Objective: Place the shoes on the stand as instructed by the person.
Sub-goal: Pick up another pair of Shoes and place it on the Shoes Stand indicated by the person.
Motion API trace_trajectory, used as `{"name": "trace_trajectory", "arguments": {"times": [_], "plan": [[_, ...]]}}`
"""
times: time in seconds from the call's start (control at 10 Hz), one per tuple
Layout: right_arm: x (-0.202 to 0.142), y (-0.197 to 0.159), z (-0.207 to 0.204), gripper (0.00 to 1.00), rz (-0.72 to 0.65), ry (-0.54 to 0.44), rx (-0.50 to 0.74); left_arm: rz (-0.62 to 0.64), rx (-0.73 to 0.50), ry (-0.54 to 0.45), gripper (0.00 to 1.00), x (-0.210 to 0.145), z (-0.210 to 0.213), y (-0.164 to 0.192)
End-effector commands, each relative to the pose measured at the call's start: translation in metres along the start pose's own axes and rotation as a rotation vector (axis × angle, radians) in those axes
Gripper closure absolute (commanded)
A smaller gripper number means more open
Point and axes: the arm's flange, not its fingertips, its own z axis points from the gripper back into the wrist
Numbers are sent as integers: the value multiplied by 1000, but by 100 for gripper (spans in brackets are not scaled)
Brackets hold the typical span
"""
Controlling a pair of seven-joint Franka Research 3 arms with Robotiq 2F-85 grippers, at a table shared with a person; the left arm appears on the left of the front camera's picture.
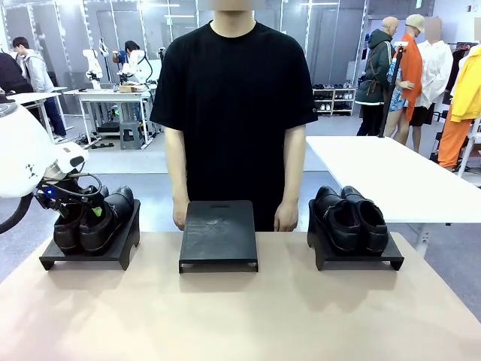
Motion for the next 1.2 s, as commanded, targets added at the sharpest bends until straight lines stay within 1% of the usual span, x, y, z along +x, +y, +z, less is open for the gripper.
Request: {"name": "trace_trajectory", "arguments": {"times": [0.0, 0.4, 0.5, 0.6, 0.8, 0.9, 1.1], "plan": [[-2, 4, 0, 0, 7, -3, 7, -9, -2, -4, 0, 5, -1, 2], [-2, 4, 0, 0, 7, -3, 7, 0, 0, 0, 0, 0, 0, 0], [-2, 4, 0, 0, 7, -3, 7, -1, -24, 45, 0, 2, 28, -2], [-2, 4, 0, 0, 7, -3, 7, 22, -90, 112, 0, -4, 54, 4], [-2, 4, 0, 0, 7, -3, 7, 63, -229, 253, 0, -30, 93, 35], [-2, 4, 0, 0, 7, -3, 7, 94, -373, 342, 0, -46, 106, 58], [-2, 4, 0, 0, 7, -3, 7, 104, -621, 386, 0, -80, 127, 102]]}}
